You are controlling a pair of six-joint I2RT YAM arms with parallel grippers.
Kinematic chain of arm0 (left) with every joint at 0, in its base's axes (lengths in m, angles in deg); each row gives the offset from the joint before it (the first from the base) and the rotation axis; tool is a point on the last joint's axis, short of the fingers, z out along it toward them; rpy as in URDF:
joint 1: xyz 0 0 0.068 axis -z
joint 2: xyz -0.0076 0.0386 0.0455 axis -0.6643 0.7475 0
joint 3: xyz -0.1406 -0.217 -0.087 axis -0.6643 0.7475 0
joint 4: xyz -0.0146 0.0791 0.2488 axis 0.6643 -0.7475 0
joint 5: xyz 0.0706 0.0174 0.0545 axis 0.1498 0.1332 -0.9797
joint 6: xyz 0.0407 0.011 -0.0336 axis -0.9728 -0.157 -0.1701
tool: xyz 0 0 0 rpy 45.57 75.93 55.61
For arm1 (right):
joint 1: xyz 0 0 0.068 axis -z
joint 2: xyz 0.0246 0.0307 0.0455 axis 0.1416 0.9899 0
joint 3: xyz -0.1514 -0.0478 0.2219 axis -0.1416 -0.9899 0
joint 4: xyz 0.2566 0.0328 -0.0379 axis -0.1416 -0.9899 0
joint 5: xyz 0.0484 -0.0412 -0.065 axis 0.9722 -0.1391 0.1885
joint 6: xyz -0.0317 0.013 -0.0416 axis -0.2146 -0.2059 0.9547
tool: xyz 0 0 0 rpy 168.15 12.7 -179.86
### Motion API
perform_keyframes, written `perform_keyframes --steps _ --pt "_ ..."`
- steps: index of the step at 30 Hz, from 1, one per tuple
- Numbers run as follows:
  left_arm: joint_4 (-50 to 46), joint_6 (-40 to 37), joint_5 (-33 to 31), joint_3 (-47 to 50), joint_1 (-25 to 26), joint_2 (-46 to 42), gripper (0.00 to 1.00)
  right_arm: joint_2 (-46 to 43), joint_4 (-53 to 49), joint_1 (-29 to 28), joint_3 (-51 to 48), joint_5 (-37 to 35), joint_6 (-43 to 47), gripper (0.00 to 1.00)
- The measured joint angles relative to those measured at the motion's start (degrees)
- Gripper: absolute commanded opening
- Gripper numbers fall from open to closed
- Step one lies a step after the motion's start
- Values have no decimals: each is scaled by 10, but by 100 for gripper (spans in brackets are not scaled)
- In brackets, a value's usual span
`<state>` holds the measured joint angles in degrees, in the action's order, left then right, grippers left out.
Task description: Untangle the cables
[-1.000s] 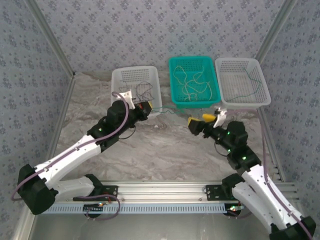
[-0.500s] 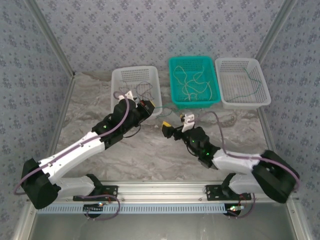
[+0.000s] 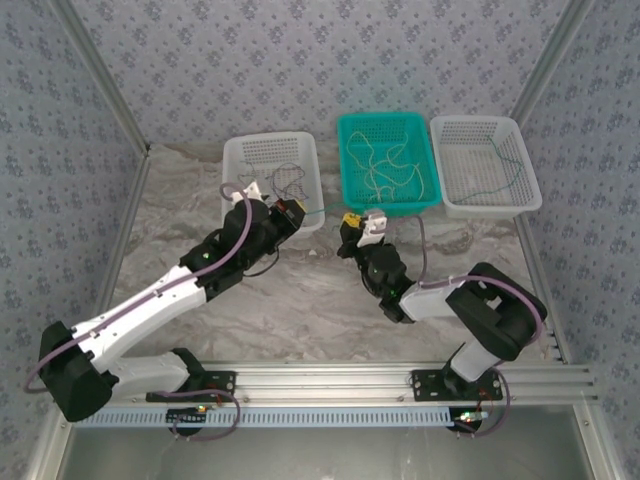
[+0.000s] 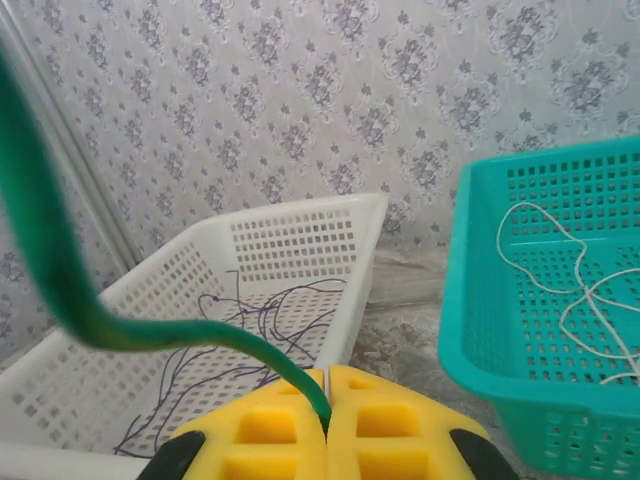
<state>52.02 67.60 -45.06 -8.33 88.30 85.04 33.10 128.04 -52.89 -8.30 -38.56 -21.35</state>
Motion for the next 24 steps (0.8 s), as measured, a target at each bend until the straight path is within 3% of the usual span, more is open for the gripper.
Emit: perform_keyframes --steps 7,11,16,22,24 --pt "-108 -144 -97 -54 -20 -57 0 -108 -174 21 -25 -57 -2 0" --pt "-163 -235 -105 -75 -52 -80 0 -208 -221 28 -58 -31 -22 0" --pt "-166 -295 -14 -40 -117 -84 0 -325 -286 33 -96 24 -56 0" --pt "-89 -300 119 17 -142 -92 0 -425 -417 57 -88 43 -71 0" --pt "-53 -300 156 33 -148 -92 5 -447 -464 74 -66 50 -82 0"
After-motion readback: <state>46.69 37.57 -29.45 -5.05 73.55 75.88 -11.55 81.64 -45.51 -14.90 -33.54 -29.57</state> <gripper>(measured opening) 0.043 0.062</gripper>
